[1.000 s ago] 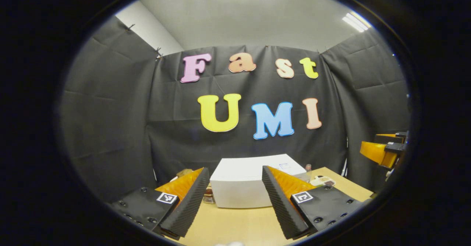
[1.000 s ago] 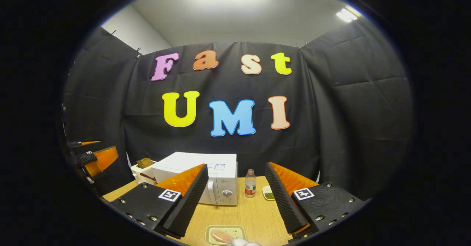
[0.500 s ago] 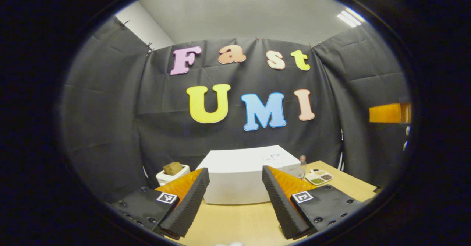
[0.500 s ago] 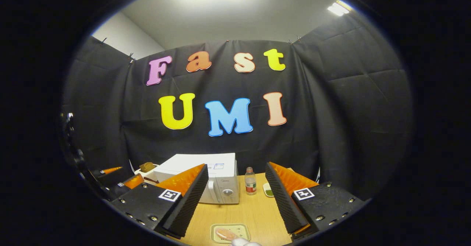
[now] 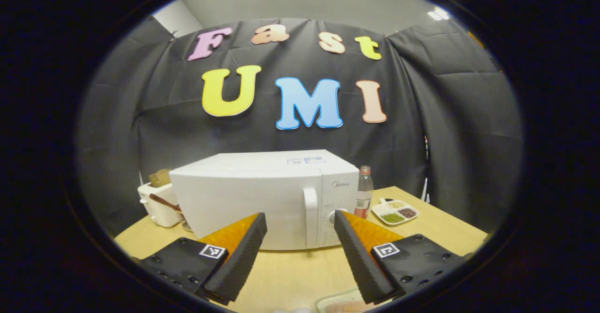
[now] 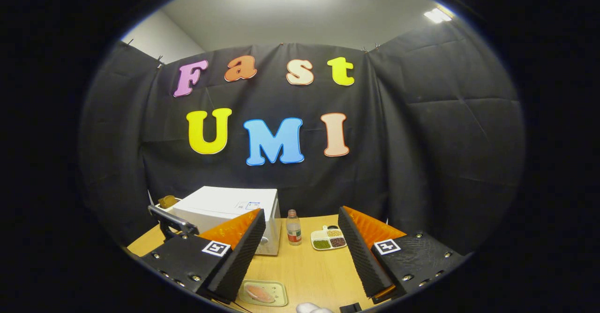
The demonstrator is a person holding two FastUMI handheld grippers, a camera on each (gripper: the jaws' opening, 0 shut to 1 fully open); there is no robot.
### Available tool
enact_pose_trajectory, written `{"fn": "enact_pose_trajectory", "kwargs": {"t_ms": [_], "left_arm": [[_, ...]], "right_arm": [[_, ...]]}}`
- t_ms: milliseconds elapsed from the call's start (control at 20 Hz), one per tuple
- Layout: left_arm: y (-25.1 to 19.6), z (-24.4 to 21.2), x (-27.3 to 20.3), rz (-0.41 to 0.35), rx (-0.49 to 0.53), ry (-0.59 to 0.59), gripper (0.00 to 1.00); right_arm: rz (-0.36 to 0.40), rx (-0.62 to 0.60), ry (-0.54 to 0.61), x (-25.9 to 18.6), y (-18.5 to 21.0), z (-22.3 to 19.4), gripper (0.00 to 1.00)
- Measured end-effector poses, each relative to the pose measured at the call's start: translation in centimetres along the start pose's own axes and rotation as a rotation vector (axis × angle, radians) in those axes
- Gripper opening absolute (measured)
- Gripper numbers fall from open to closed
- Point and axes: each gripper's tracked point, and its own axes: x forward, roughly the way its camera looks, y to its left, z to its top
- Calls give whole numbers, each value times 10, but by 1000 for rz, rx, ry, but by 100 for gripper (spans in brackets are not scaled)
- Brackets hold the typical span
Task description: Open the microwave oven with the left hand, put the food in, and close the microwave oven.
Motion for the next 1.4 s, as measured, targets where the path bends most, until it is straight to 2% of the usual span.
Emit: {"fn": "enact_pose_trajectory", "kwargs": {"t_ms": [200,350,600,650,750,1150,1350,1400], "left_arm": [[-9,-29,61,9,-13,9,99],[-14,-45,90,0,-7,32,99],[-13,-51,111,13,-21,36,90],[-7,-51,114,36,-22,31,81],[-10,-54,115,33,-24,33,39],[-7,-53,111,-13,-20,80,19],[-6,-55,108,-29,-3,110,18],[-6,-64,92,-28,-28,157,18]], "right_arm": [[-11,-18,43,12,-5,-18,96],[-12,-40,76,18,-6,-30,95],[-27,-40,92,19,-9,-40,96],[-30,-48,94,17,-12,-41,95],[-40,-51,94,15,-15,-41,96],[-23,-44,106,9,-10,-42,95],[4,-53,102,5,-1,-37,96],[14,-55,102,5,1,-38,96]]}}
